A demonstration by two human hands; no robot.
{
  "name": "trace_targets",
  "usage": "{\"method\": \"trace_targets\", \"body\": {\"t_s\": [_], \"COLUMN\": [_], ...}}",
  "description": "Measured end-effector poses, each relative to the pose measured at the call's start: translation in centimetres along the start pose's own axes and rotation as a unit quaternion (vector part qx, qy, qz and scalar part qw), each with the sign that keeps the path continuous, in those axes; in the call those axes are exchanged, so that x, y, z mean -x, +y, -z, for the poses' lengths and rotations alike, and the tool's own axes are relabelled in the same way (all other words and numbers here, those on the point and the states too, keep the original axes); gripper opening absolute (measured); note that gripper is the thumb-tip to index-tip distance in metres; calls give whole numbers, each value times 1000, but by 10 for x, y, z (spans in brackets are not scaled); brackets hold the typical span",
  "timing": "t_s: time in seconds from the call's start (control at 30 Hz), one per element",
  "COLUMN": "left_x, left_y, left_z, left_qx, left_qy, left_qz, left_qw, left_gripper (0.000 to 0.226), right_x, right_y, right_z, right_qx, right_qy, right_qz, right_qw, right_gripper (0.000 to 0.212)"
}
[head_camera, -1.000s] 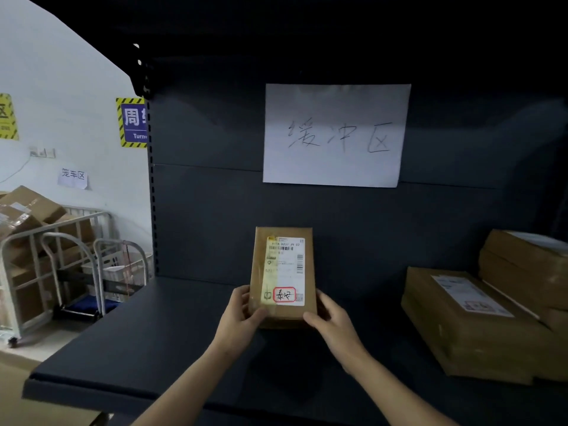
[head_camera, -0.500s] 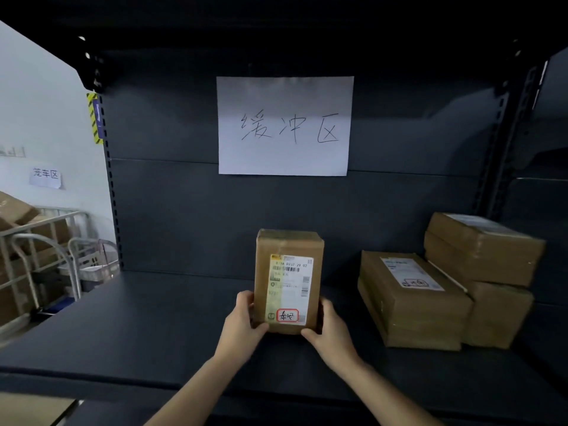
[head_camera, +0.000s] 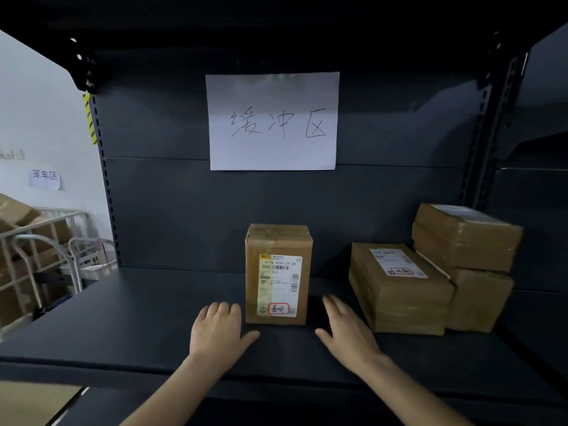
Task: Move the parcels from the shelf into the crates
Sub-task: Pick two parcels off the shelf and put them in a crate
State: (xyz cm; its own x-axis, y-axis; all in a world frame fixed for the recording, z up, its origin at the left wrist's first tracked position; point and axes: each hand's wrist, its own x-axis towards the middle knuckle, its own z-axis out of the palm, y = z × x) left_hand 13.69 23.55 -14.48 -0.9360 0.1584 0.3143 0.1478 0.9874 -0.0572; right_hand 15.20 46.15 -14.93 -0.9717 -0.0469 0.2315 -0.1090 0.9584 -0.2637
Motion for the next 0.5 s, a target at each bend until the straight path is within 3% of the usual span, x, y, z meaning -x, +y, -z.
{"method": "trace_targets", "body": {"t_s": [0.2,0.5], "left_x": [12,0], "left_y": [39,117], "left_z": [14,25], "left_qx": [47,103], "left_qy": [-6,9], "left_qz": [-45,-132], "left_qw": [998,986], "left_gripper": [47,55], "right_x": [19,61], "right_y": [15,61], "right_z": [20,65], "right_qx": [15,-18], "right_qy": [20,88], "right_qz": [21,-2], "right_qw": [999,996], "right_gripper": [65,59]}}
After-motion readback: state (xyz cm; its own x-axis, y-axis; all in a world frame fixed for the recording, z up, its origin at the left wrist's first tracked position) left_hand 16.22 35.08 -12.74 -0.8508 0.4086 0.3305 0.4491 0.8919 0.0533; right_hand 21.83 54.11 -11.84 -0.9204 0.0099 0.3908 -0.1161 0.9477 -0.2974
